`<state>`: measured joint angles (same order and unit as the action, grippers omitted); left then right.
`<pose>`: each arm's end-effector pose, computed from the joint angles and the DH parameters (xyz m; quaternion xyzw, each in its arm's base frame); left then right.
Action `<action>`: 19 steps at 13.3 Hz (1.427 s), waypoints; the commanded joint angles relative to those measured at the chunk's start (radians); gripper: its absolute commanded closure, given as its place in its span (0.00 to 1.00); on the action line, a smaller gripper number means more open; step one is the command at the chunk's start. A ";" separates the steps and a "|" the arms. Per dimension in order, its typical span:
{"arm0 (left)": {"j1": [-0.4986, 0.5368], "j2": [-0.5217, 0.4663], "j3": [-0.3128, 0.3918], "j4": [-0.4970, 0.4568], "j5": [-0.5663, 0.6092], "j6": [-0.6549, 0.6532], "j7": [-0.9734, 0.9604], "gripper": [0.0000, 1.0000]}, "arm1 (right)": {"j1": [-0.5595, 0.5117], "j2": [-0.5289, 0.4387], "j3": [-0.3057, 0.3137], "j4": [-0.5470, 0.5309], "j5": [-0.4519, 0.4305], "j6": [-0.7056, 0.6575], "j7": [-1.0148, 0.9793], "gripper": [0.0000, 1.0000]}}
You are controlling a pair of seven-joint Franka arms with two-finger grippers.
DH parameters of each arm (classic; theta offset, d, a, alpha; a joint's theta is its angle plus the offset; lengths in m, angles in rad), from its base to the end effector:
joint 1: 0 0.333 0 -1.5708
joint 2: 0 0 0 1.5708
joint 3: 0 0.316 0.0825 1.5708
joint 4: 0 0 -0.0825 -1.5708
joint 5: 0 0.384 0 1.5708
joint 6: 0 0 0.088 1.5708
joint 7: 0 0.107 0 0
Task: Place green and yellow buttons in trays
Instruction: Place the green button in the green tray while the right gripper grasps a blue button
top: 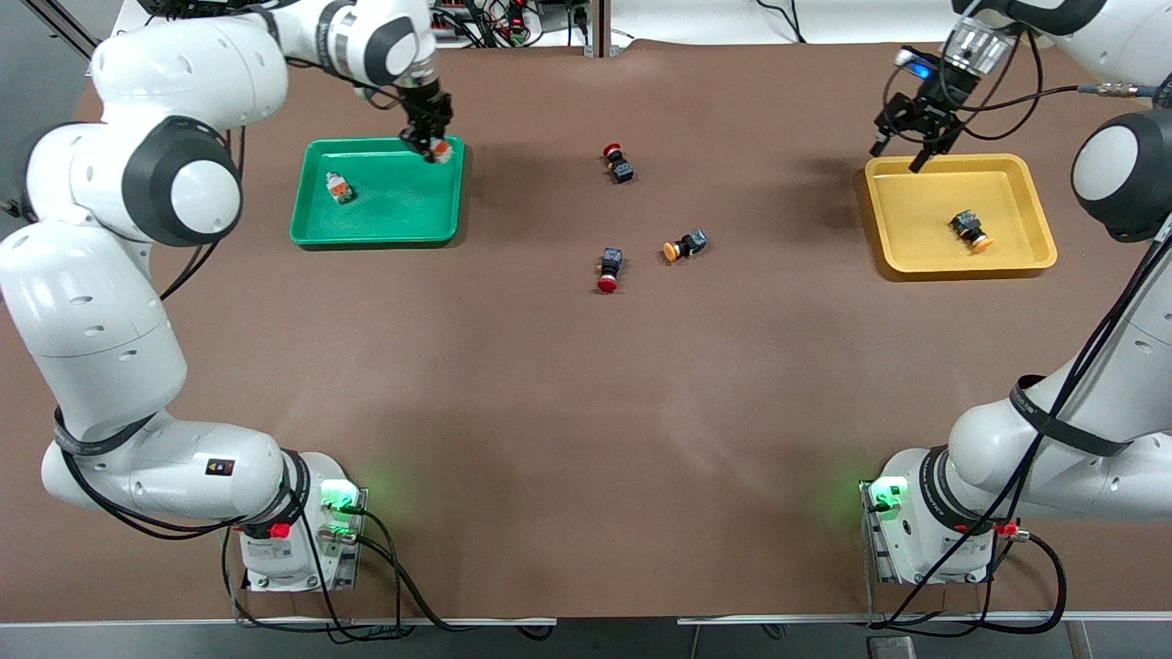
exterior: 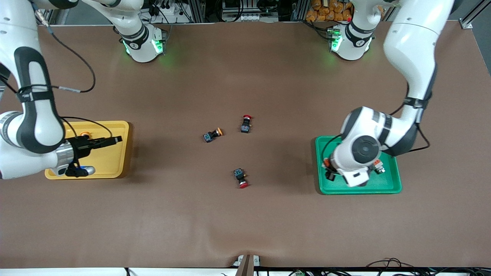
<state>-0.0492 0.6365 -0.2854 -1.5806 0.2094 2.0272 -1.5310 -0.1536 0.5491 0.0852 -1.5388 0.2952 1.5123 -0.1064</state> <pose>0.6523 -0.1878 0.2643 -0.8424 -0.5329 0.0445 0.0665 0.6286 -0.0172 0.3104 -0.9455 0.0150 0.2641 0.1898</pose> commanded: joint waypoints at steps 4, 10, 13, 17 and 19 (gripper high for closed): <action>0.126 -0.018 -0.043 -0.075 -0.016 0.031 0.160 1.00 | 0.169 -0.055 -0.012 -0.037 0.022 0.045 0.428 0.00; 0.123 -0.041 -0.070 -0.033 -0.015 -0.019 0.184 0.00 | 0.406 -0.098 -0.013 -0.188 0.021 0.306 0.905 0.00; 0.124 -0.084 -0.084 0.031 -0.015 -0.099 0.186 0.00 | 0.460 -0.095 -0.013 -0.254 0.021 0.466 1.031 0.00; 0.120 -0.175 -0.087 0.074 -0.004 -0.181 0.262 0.00 | 0.483 -0.097 -0.012 -0.340 0.021 0.577 1.086 0.00; 0.126 -0.175 -0.086 0.192 -0.015 -0.335 0.394 0.00 | 0.534 -0.090 -0.012 -0.353 0.022 0.644 1.155 0.00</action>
<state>0.0703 0.4707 -0.3702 -1.4796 0.2092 1.8147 -1.2411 0.3272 0.5001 0.0827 -1.8377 0.3026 2.0976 0.9778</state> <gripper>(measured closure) 0.000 0.000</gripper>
